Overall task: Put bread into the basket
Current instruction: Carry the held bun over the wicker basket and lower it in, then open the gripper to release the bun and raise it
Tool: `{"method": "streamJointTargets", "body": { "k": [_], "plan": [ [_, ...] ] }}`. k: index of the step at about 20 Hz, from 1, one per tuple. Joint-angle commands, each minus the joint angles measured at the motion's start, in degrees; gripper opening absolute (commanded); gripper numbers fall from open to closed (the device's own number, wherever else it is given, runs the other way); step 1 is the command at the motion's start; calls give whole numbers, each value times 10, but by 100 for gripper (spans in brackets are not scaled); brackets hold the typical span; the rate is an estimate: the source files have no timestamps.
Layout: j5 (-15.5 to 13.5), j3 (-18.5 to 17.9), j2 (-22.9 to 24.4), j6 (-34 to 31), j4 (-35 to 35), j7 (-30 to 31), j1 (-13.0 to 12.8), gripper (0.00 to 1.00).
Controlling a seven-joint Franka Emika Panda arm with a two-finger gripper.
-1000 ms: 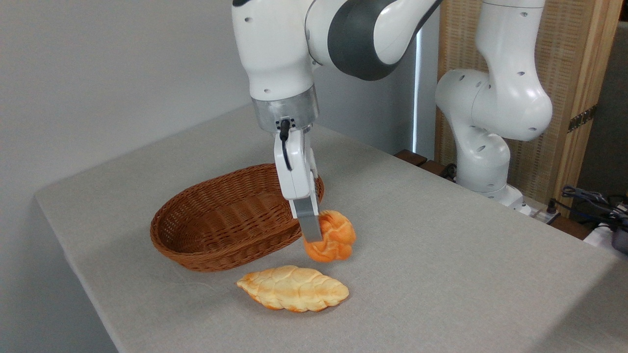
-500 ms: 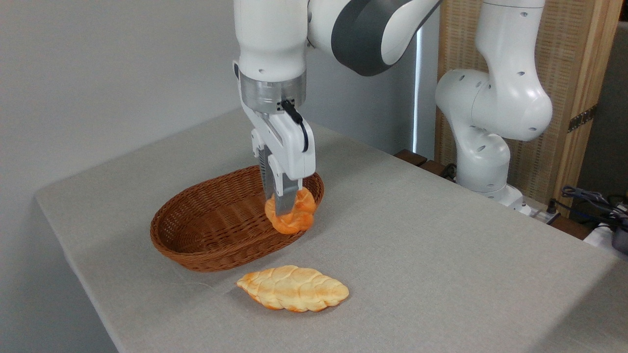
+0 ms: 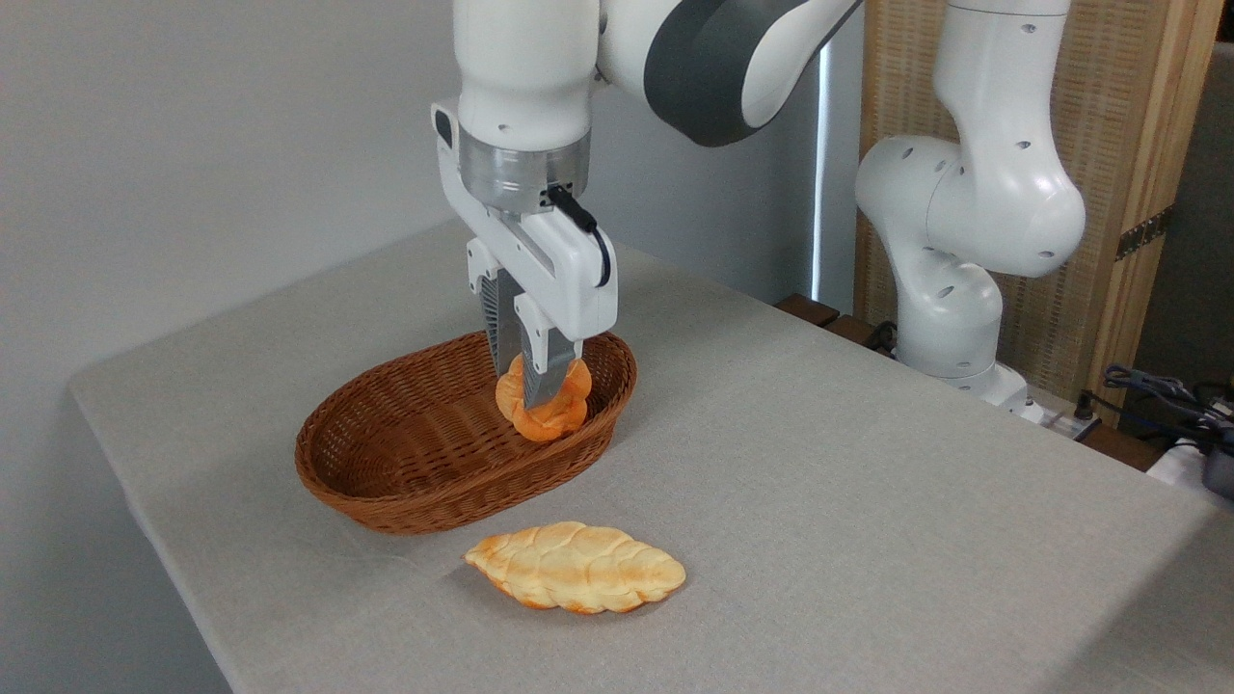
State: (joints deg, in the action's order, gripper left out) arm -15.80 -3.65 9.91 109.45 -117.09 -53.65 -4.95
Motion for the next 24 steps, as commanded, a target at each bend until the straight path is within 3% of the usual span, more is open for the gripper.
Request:
{"method": "streamJointTargets", "body": {
  "k": [1,16,24],
  "plan": [
    [-10,0,-9,-9,5,12,-4,100],
    [-11,-8,-3,-9,20,8,1,100],
    [-10,-34,-1,-13,38,9,1,100]
  ]
}}
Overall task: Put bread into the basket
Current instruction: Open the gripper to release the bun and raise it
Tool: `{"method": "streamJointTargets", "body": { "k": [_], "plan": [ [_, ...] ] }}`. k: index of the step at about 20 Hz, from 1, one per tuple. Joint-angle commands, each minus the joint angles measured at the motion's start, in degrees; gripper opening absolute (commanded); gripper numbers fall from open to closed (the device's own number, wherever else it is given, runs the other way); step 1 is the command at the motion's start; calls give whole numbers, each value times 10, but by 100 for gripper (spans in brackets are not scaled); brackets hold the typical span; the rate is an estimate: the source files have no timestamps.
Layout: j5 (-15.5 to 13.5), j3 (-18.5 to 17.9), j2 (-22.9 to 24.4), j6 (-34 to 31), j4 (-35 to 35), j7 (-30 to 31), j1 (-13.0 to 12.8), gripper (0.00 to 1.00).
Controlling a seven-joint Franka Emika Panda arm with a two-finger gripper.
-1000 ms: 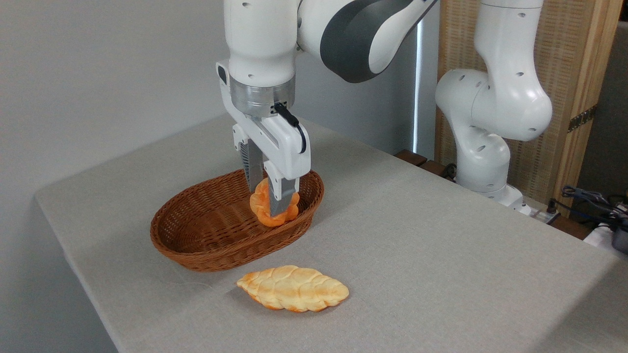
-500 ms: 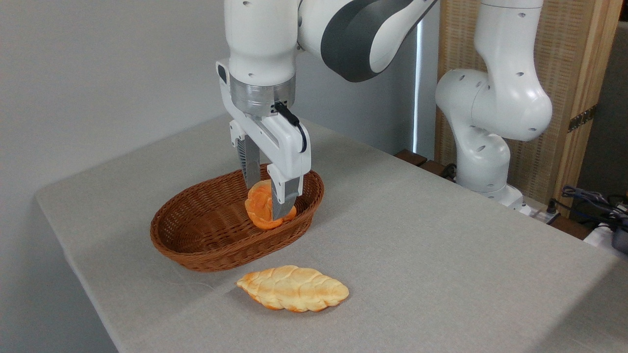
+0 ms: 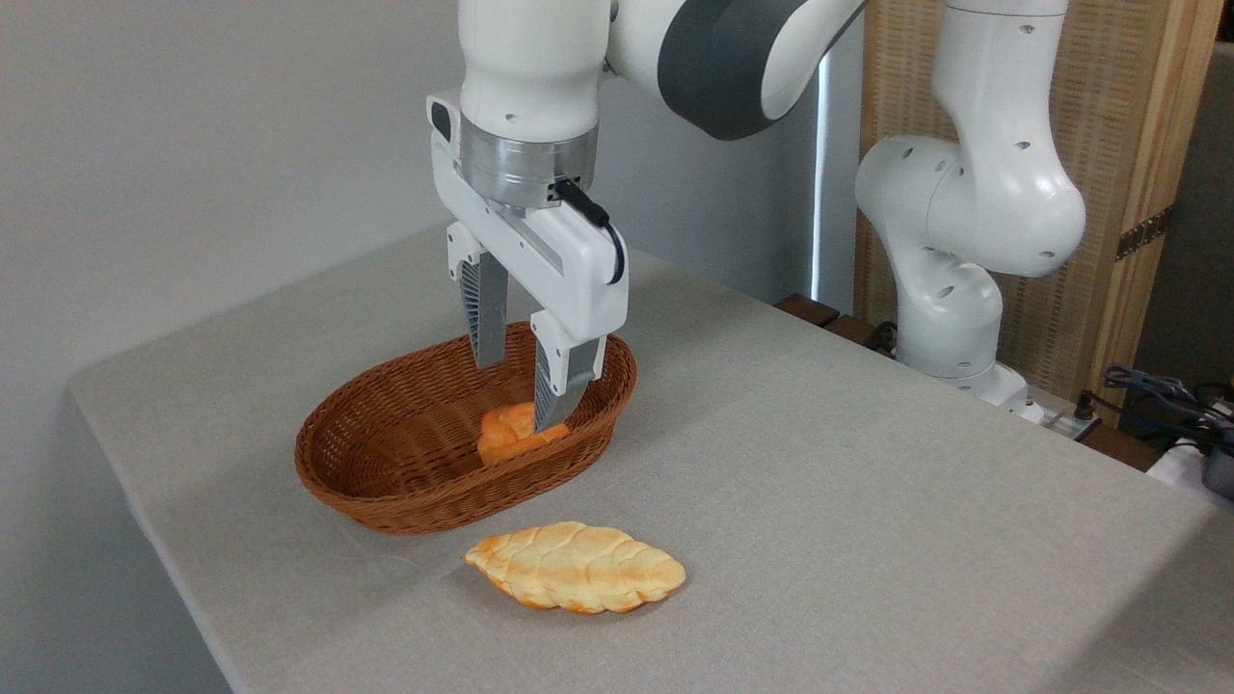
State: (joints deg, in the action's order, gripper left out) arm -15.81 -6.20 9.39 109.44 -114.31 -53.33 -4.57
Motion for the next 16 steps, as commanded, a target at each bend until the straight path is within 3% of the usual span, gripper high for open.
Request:
{"method": "streamJointTargets", "body": {
  "k": [1,6,10,16],
  "plan": [
    [-8,-8,4,-13,10,6,-3,100],
    [18,-7,4,-13,10,9,-3,100],
    [88,0,5,-13,10,10,-4,100],
    [90,-14,5,-10,11,9,-3,100]
  ]
}}
